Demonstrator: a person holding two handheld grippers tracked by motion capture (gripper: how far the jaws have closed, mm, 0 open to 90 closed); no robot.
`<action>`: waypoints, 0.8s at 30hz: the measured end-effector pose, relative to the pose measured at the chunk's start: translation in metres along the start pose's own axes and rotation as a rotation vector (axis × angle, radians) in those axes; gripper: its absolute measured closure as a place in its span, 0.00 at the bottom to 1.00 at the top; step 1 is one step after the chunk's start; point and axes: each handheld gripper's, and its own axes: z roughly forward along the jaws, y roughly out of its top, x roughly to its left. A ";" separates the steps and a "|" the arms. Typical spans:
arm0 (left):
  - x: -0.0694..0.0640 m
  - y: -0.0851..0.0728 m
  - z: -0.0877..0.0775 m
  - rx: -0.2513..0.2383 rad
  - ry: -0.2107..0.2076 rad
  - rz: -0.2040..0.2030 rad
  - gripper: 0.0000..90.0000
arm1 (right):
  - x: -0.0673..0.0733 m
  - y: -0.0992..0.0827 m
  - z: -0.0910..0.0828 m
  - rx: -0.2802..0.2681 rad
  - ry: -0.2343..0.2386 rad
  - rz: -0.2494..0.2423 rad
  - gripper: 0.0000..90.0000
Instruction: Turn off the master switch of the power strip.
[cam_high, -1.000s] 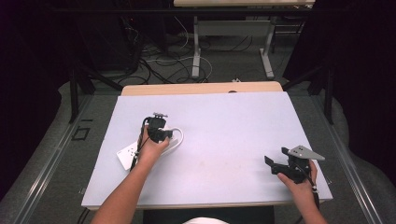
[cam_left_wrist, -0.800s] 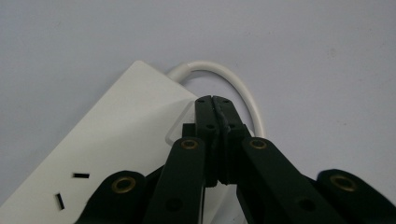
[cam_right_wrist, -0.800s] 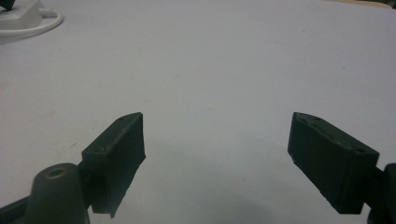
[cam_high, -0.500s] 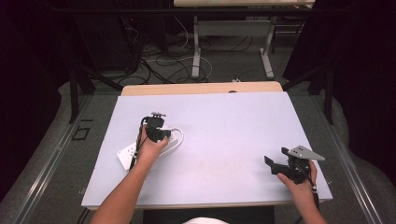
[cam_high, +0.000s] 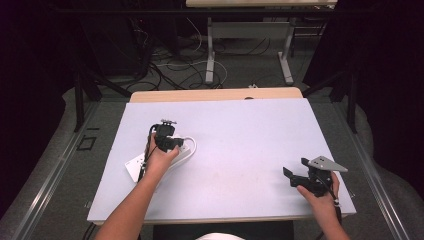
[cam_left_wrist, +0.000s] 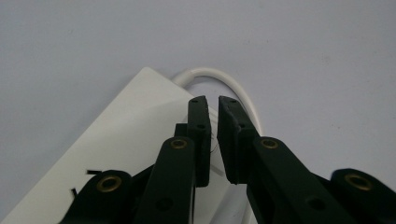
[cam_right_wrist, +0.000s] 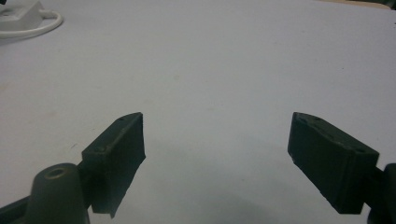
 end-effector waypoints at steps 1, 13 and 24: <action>0.000 0.000 0.000 -0.004 0.000 -0.006 0.92 | 0.000 0.000 0.000 0.000 -0.005 0.000 0.20; 0.002 -0.001 -0.007 -0.028 -0.016 -0.012 0.87 | -0.001 0.000 0.000 -0.004 -0.008 -0.012 0.20; 0.001 -0.002 -0.019 -0.058 -0.056 0.007 0.78 | 0.000 0.000 -0.001 -0.002 -0.007 -0.002 0.20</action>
